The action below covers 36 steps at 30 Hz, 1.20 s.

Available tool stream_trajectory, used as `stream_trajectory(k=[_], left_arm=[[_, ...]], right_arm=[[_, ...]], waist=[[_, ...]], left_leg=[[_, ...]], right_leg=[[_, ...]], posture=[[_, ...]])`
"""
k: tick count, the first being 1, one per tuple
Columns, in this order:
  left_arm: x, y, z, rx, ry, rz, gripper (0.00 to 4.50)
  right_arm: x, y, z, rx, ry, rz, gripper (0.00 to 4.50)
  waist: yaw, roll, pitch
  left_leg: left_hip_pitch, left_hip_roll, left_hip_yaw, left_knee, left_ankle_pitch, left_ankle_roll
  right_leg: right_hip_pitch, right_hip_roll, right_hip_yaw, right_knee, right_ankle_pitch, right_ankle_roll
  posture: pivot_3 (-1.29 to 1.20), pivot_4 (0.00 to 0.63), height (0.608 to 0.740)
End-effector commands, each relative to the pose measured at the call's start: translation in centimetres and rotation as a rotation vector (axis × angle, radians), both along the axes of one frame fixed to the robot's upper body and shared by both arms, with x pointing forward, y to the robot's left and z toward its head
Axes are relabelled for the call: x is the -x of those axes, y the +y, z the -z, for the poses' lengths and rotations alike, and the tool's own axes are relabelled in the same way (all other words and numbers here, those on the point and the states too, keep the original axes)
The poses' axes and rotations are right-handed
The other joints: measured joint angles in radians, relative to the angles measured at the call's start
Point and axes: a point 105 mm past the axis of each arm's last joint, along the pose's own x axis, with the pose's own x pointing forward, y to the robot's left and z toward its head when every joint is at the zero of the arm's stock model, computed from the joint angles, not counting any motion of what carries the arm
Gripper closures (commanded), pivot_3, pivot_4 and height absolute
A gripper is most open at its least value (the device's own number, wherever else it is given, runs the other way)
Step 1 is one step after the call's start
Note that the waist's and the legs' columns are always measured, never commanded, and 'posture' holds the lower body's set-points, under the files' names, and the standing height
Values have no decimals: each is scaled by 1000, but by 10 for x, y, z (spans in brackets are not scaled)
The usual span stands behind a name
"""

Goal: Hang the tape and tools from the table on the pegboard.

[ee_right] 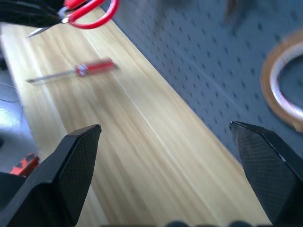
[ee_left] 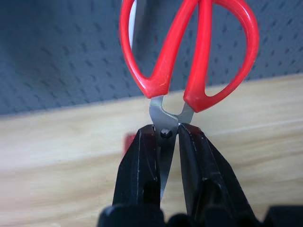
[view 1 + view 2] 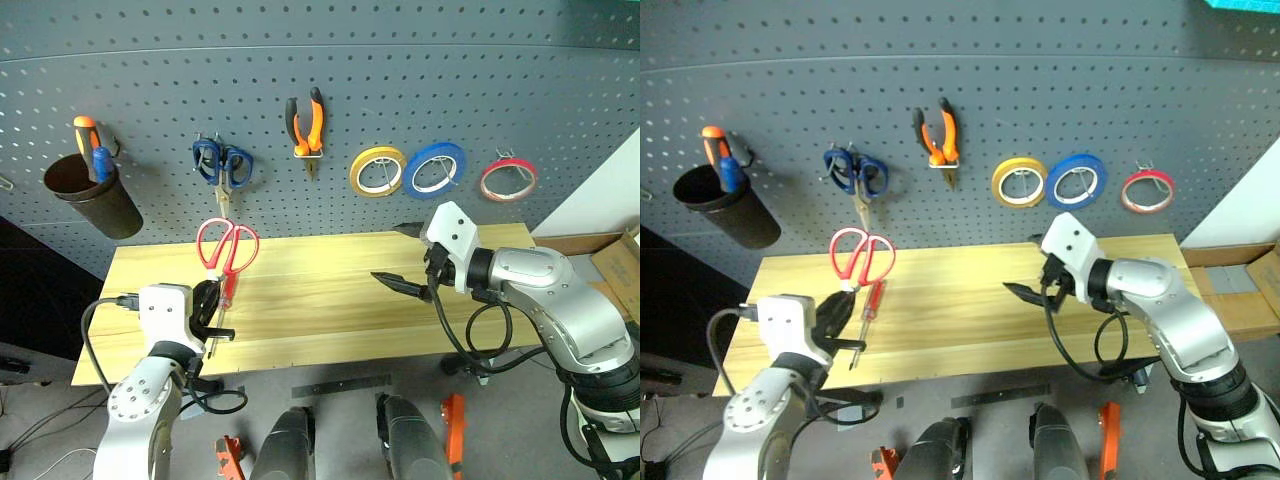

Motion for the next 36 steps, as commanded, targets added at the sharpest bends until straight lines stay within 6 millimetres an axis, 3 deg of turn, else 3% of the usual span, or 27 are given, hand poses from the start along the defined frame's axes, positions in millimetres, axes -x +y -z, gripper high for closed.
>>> stream_trajectory(k=[1, 6, 15, 21, 26, 36], left_arm=[[7, -3, -33, -95, -135, 38, 4225], [4, -1, -59, -179, -255, 24, 4225], [-20, 7, -82, -134, -332, -20, 4225], [-38, 11, -77, -38, -287, -17, 4225], [-49, -5, -68, -20, -237, 61, 4225], [-46, -13, -76, -69, -293, 100, 4224]], right_arm=[[9, 6, -18, -47, -76, -84, 0], [8, 10, -19, -56, -73, -127, 0], [-1, 15, -22, -50, -84, -150, 0], [-5, 21, -32, -78, -102, -161, 0], [-4, 23, -35, -83, -107, -166, 0], [0, 22, -35, -84, -100, -159, 0]], waist=[[10, 0, 0], [17, 0, -1], [22, 0, -5], [20, 0, -6], [19, -1, -7], [20, -1, -7]], left_leg=[[0, 0, 0, 0, 0, 0], [0, 0, 0, 0, 0, 0], [0, 0, 3, 1, 0, 0], [1, 0, 6, 1, 0, -1], [1, 1, 7, 2, 0, -1], [1, 0, 8, 2, 0, -1]], right_leg=[[0, 0, 0, 0, 0, 0], [0, 0, 0, 0, 0, 0], [0, 1, 0, 1, 0, 0], [-1, 1, 1, 3, 1, 0], [-1, 1, 1, 3, 1, 0], [-1, 1, 2, 3, 1, -1]], posture=[[-32, 222, 740], [-5, 191, 740], [6, 167, 740], [-8, 173, 740], [-23, 182, 740], [-42, 199, 740]])
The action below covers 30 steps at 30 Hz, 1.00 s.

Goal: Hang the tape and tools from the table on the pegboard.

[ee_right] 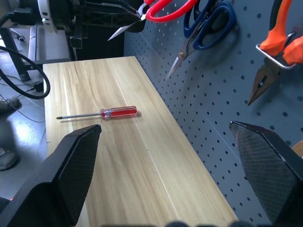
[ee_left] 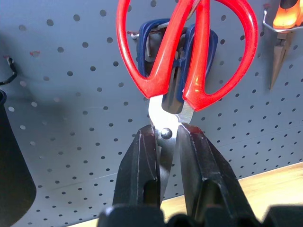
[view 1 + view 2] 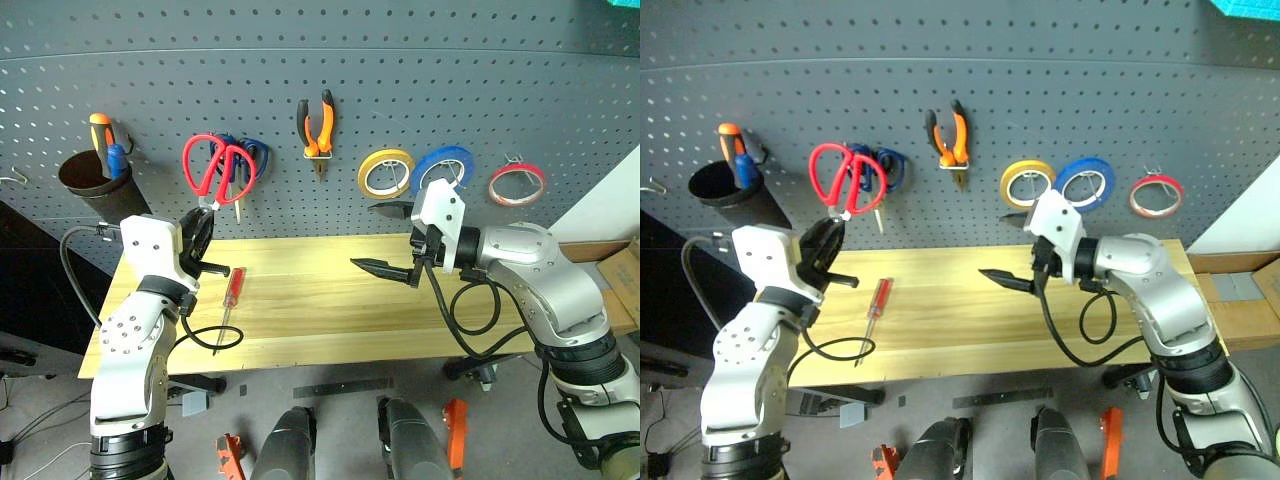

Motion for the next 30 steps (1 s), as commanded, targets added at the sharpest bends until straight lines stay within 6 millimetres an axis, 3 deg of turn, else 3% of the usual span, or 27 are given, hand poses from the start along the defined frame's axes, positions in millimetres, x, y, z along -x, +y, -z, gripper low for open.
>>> stream_trajectory(k=[1, 8, 14, 19, 24, 27, 30], left_arm=[[7, -8, -13, -37, -72, 30, 4224], [16, -13, -31, -31, -151, 14, 4224], [21, -31, -22, -33, -105, 89, 4224], [17, -21, -16, -39, -77, 57, 4224], [16, -3, -25, -37, -118, -29, 4224], [19, -1, -27, -51, -127, -39, 4224], [21, -1, -14, -44, -74, -32, 4224]], right_arm=[[7, -1, -10, -20, -35, -13, 0], [8, -3, -10, -28, -24, -13, 0], [8, -1, -9, -31, -19, -17, 0], [8, -1, -8, -29, -16, -18, 0], [9, -1, -7, -28, -13, -17, 0], [9, -1, -6, -29, -11, -19, 0], [9, 0, -6, -28, -11, -21, 0]], waist=[[0, 0, 0], [-1, 0, 0], [-1, 0, 0], [-2, 0, 0], [-2, 0, 0], [-2, 0, 0], [-2, 0, 0]], left_leg=[[0, 0, 0, 0, 0, 0], [0, 0, 0, 0, 0, 0], [0, 0, 1, 0, 0, 0], [1, 1, 2, 0, 0, 0], [1, 1, 2, 0, 0, 0], [1, 1, 2, 0, 0, 0], [1, 1, 3, 0, 0, 0]], right_leg=[[0, 0, 0, 0, 0, 0], [0, 0, 0, 1, 0, 0], [0, 0, 1, 1, 0, 0], [0, 1, 1, 1, 0, 0], [0, 1, 1, 1, 0, 0], [0, 1, 1, 1, 0, 0], [0, 1, 2, 1, 0, 0]], posture=[[-41, 199, 740], [-30, 197, 740], [-25, 197, 740], [-29, 202, 740], [-32, 205, 740], [-33, 205, 740], [-33, 205, 740]])
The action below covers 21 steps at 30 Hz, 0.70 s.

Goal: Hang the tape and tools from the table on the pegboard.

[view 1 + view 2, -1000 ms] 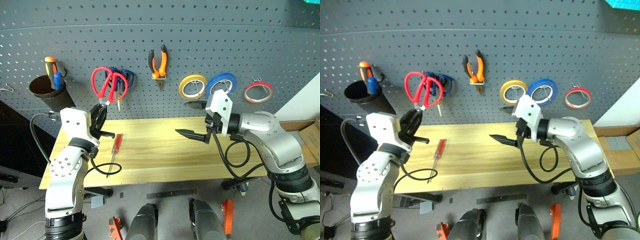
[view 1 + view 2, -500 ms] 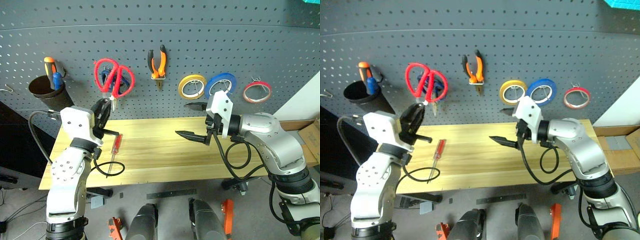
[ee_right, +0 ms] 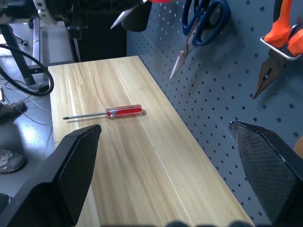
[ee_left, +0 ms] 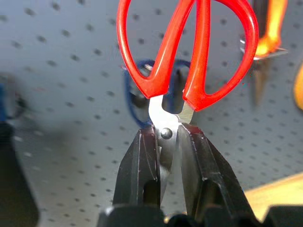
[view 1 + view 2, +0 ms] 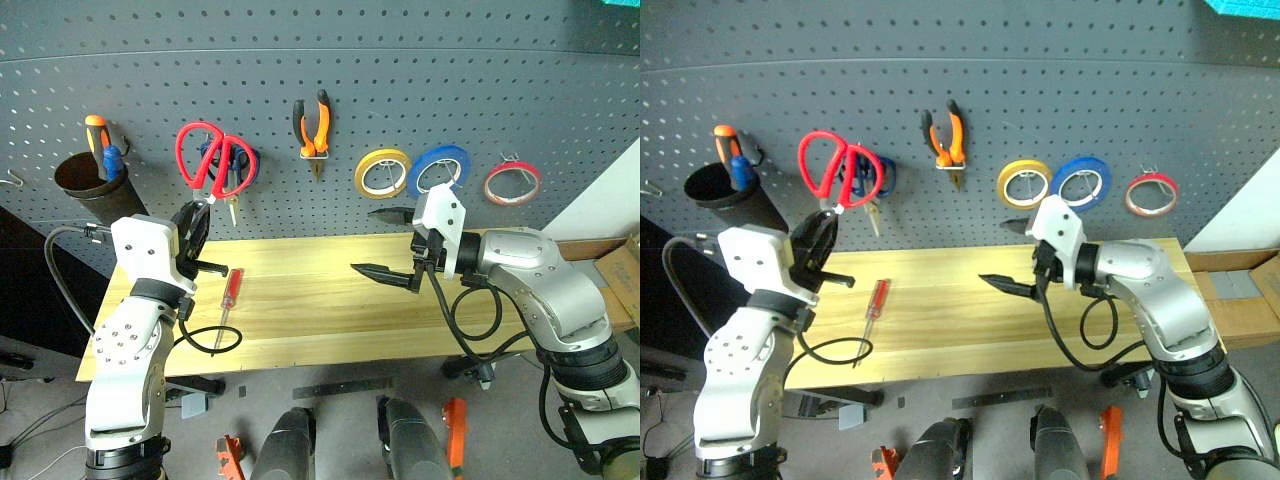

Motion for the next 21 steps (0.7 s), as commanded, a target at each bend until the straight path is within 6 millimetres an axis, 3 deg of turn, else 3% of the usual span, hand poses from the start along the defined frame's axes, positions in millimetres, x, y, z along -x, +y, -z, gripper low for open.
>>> stream_trajectory(k=[1, 5, 15, 21], left_arm=[[5, -1, 0, -17, -2, 7, 4224], [-4, -5, 8, -41, 50, 35, 4224], [-22, 7, 12, -12, 63, -6, 4224], [-22, 3, 33, 14, 141, 19, 4224]], right_arm=[[6, 2, -12, -17, -54, -20, 0], [5, 4, -13, -20, -58, -22, 0], [5, 4, -13, -20, -58, -18, 0], [5, 6, -13, -18, -70, -18, 0]], waist=[[0, 0, 0], [0, 0, 0], [-3, 0, 0], [-3, 0, 0]], left_leg=[[0, 0, 0, 0, 0, 0], [0, 0, 0, 0, 0, 0], [0, 0, 0, 1, 0, 0], [0, 1, 0, 1, 0, 0]], right_leg=[[0, 0, 0, 0, 0, 0], [0, 0, 0, 1, 0, 0], [0, 0, 0, 1, 1, -1], [0, 0, 0, 1, 1, -1]], posture=[[-27, 205, 740], [-24, 205, 740], [-38, 211, 740], [-44, 210, 740]])
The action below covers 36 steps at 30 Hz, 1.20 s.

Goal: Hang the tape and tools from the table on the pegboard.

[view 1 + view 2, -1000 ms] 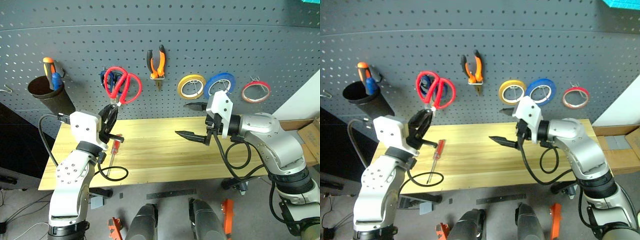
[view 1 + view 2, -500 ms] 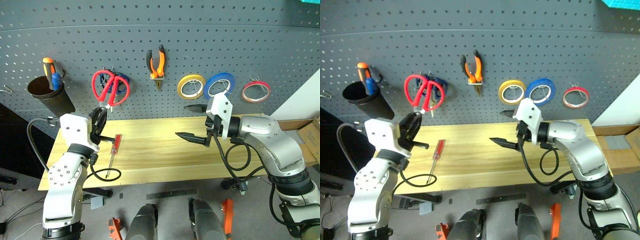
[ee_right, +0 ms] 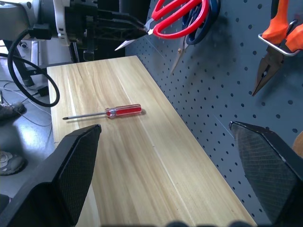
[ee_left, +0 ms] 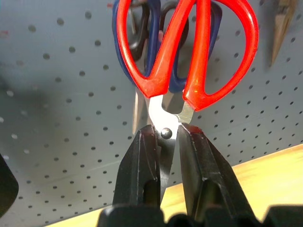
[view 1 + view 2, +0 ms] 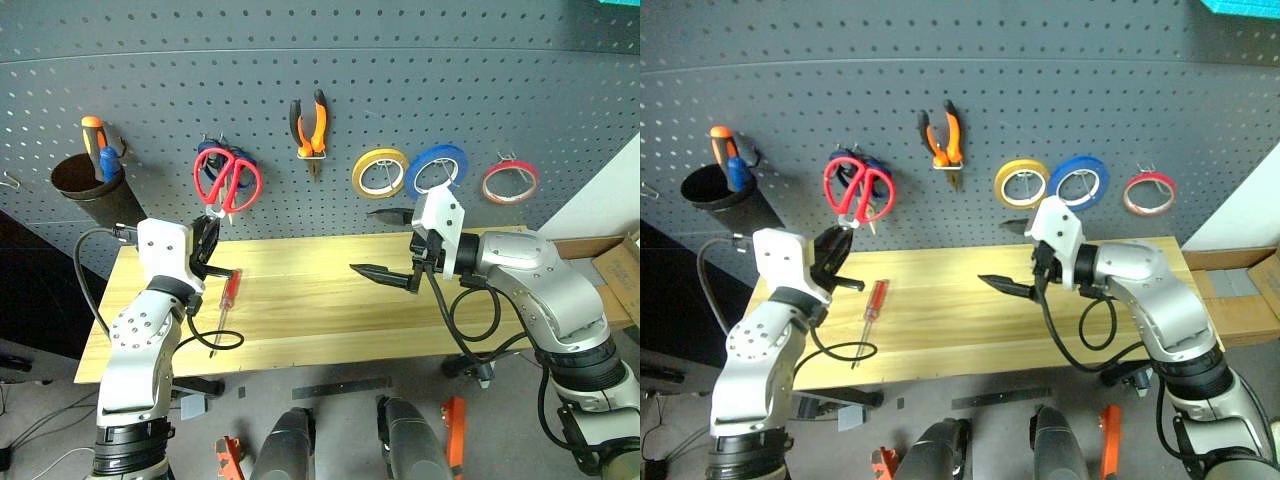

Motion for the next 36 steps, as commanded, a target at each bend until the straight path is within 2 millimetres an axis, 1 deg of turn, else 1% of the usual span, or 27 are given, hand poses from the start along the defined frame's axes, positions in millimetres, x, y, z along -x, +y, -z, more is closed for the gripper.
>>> stream_trajectory(k=[1, 4, 7, 8, 13, 14, 16, 17, 20, 21, 23, 24, 26, 28, 30, 32, 36], left_arm=[[4, -5, 4, 6, 8, 24, 4224], [6, -5, 11, 15, 24, 23, 4224], [7, -1, 13, 6, 27, 2, 3196], [7, -1, 14, 4, 28, 2, 2913], [9, 3, 18, 26, 45, -10, 1159], [9, 4, 19, 35, 47, -14, 882], [9, 5, 20, 51, 53, -15, 99], [10, 5, 20, 58, 57, -15, 6], [12, 5, 28, 69, 89, -15, 6], [13, 6, 33, 68, 110, -18, 6], [13, 11, 49, 54, 186, -38, 6], [13, 15, 58, 55, 232, -58, 6], [12, 20, 68, 56, 288, -85, 6], [8, 31, 94, 70, 432, -132, 6], [5, 40, 114, 100, 554, -170, 6], [0, 47, 124, 126, 623, -198, 6], [-11, 53, 145, 172, 742, -211, 6]], right_arm=[[6, 5, -13, -12, -67, -25, 0], [6, 6, -14, -18, -75, -26, 0], [5, 9, -20, -46, -87, -23, 0], [5, 10, -23, -67, -92, -25, 0], [12, 18, -43, -181, -136, -64, 0], [13, 19, -47, -195, -150, -71, 0], [15, 21, -53, -219, -181, -83, 0], [16, 22, -55, -226, -192, -86, 0], [16, 23, -59, -245, -210, -88, 0], [16, 23, -59, -246, -212, -86, 0], [15, 22, -55, -232, -205, -79, 0], [14, 23, -50, -218, -188, -69, 0], [14, 23, -43, -199, -162, -54, 0], [4, 24, -19, -133, -62, 48, 0], [-1, 27, -1, -98, 18, 114, 0], [-2, 34, 7, -111, 81, 160, 0], [1, 53, 17, -96, 115, 167, 0]], waist=[[0, 0, 0], [0, 0, 0], [0, 0, 0], [-1, 0, 0], [-1, 0, 0], [-1, 0, 0], [-1, 0, 0], [-1, 0, 0], [-1, 0, 0], [-1, 0, 0], [-2, 0, 0], [-2, 0, 0], [-2, 0, 0], [-2, 1, -1], [-3, 1, -1], [-4, 1, -1], [-6, 1, -1]], left_leg=[[0, 0, 0, 0, 0, 0], [0, 0, 0, 0, 0, 0], [1, 0, 0, 0, 0, 0], [0, 0, 0, 0, 0, 0], [0, 0, 0, 0, 0, 0], [0, 0, 0, 0, 0, 0], [0, 0, 0, 0, 0, 0], [0, 0, 0, 0, 0, 0], [1, 0, 0, 0, 0, 0], [1, 0, 0, 0, 0, 0], [1, 0, 0, 0, 0, 0], [1, 0, 0, 0, 0, 0], [1, 0, 0, 0, 0, 0], [1, 0, 0, 0, 0, 0], [1, 1, 0, 0, 0, 0], [1, 1, 0, 0, 0, 0], [1, 1, 0, 1, 0, 0]], right_leg=[[0, 0, 0, 0, 0, 0], [0, 0, 0, 0, 0, 0], [0, 0, 0, 0, 0, 0], [0, 0, 0, 0, 0, 0], [0, 0, 0, 1, 0, 0], [0, 0, 0, 1, 0, 0], [0, 0, 0, 0, 0, 0], [0, 0, 0, 0, 0, 0], [0, 0, 0, 1, 0, 0], [0, 0, 0, 1, 0, 0], [0, 0, 0, 0, 0, 0], [0, 0, 0, 1, 0, 0], [0, 0, 0, 1, 0, 0], [0, 0, 0, 1, 0, 0], [0, 1, 0, 2, 0, 0], [0, 1, 0, 2, 0, -1], [-1, 1, 0, 3, 1, -1]], posture=[[-44, 210, 740], [-46, 212, 740], [-47, 212, 740], [-47, 212, 740], [-48, 211, 740], [-48, 210, 740], [-48, 211, 740], [-48, 211, 740], [-48, 212, 740], [-48, 212, 740], [-51, 214, 740], [-51, 214, 740], [-54, 216, 740], [-58, 220, 740], [-63, 225, 740], [-69, 232, 740], [-72, 245, 740]])
